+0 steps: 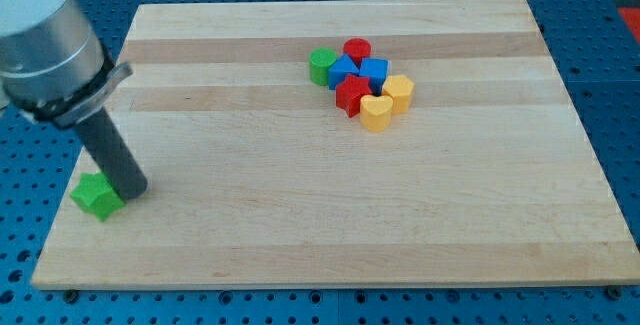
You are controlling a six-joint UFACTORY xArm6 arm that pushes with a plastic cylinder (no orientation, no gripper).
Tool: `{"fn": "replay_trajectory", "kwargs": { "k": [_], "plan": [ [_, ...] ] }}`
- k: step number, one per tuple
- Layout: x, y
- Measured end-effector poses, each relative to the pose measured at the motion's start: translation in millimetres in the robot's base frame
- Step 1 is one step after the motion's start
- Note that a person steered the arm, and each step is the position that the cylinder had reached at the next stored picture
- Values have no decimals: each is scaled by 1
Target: Move the green circle slightly down
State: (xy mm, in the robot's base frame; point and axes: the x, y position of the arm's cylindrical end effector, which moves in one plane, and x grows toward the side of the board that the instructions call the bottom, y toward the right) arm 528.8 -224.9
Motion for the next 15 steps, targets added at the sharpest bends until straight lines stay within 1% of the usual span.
{"fn": "replay_trajectory", "kwargs": {
  "k": [1, 2, 4, 5, 6, 7, 8, 9, 10, 11, 12, 13, 14, 15],
  "plan": [
    [-22, 48],
    [-41, 61],
    [-55, 63],
    [-74, 72],
    [-74, 72],
    [-88, 73],
    [-131, 88],
    [-182, 113],
    [-216, 164],
    [-212, 214],
    [-204, 218],
    [-203, 254],
    [-200, 274],
    [-174, 217]
  ]
}}
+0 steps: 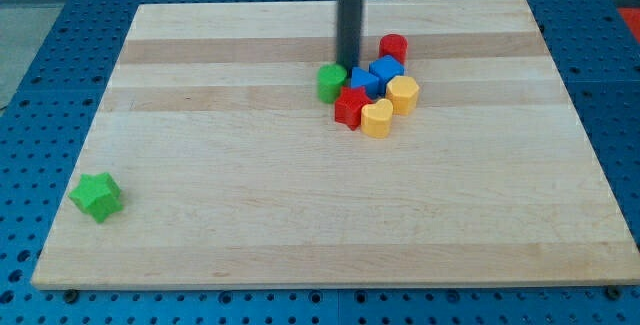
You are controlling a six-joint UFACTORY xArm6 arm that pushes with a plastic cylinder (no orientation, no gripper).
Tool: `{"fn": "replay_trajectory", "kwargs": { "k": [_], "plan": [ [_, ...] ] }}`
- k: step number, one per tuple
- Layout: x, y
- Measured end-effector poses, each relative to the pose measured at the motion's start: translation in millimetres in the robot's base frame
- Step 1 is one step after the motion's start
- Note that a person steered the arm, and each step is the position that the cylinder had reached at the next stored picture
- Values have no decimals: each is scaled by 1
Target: Move the green circle slightly down
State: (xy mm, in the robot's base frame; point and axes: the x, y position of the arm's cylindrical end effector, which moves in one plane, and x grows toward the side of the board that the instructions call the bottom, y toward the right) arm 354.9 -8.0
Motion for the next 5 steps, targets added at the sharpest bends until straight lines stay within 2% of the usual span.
{"fn": "replay_trajectory", "kwargs": {
  "k": [1, 4, 5],
  "plan": [
    [25, -58],
    [25, -54],
    [23, -21]
  ]
}}
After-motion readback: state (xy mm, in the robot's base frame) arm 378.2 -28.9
